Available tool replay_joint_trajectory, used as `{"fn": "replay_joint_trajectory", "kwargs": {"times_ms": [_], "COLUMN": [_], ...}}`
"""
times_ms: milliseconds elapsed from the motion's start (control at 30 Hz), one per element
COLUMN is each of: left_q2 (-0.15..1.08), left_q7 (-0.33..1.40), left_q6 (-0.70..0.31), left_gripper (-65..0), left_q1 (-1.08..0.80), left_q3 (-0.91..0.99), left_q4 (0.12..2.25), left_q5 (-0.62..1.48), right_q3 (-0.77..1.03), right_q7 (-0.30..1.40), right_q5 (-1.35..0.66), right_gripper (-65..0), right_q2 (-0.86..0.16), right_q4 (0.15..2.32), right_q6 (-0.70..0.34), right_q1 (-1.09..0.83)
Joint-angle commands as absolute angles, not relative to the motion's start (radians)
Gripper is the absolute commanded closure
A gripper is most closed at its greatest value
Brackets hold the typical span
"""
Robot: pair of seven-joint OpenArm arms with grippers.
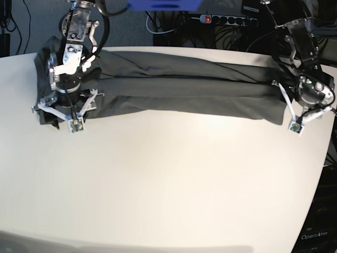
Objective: Fold the T-shirt properly
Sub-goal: 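Lower the right gripper and grasp the strip end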
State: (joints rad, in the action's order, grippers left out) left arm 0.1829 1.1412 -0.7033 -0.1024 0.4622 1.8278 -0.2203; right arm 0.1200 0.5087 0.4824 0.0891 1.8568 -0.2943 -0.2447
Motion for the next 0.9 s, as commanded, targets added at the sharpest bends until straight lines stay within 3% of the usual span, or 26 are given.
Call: {"fn": "replay_joint_trajectory", "kwargs": {"times_ms": [0,233,267,467,633,700,867], "left_q2": [0.193,0.191,0.185,0.173,0.173,0.173,0.168], "left_q7": [1.136,1.136,1.138,1.142,1.142,1.142,1.147], "left_q6": [-0.698,-0.698,-0.698,-0.698,-0.698,-0.698,-0.698], "left_gripper": [-31.4,-31.4,-31.4,-31.1,-30.6,-27.0,-6.8], "left_q1": [-0.091,-0.09,-0.088,-0.071,-0.073,-0.076,-0.073], "left_q3": [0.464,0.464,0.464,0.464,0.464,0.464,0.464], "left_q4": [1.844,1.853,1.853,1.854,1.873,1.911,1.943], "left_q5": [-0.223,-0.223,-0.223,-0.223,-0.223,-0.223,-0.223], "right_q3": [0.12,0.102,0.093,0.062,0.048,0.048,0.047], "right_q7": [0.489,0.49,0.49,0.49,0.49,0.49,0.49], "right_q5": [0.484,0.483,0.483,0.479,0.483,0.483,0.483], "right_gripper": [-38.4,-36.4,-33.5,-1.0,-0.7,-0.7,-0.7], "right_q2": [0.09,0.088,0.088,0.088,0.084,0.084,0.084], "right_q4": [1.873,1.868,1.868,1.865,1.824,1.811,1.811], "right_q6": [-0.278,-0.005,-0.002,-0.002,-0.004,-0.004,-0.004], "right_q1": [-0.234,-0.232,-0.236,-0.242,-0.242,-0.242,-0.24]}}
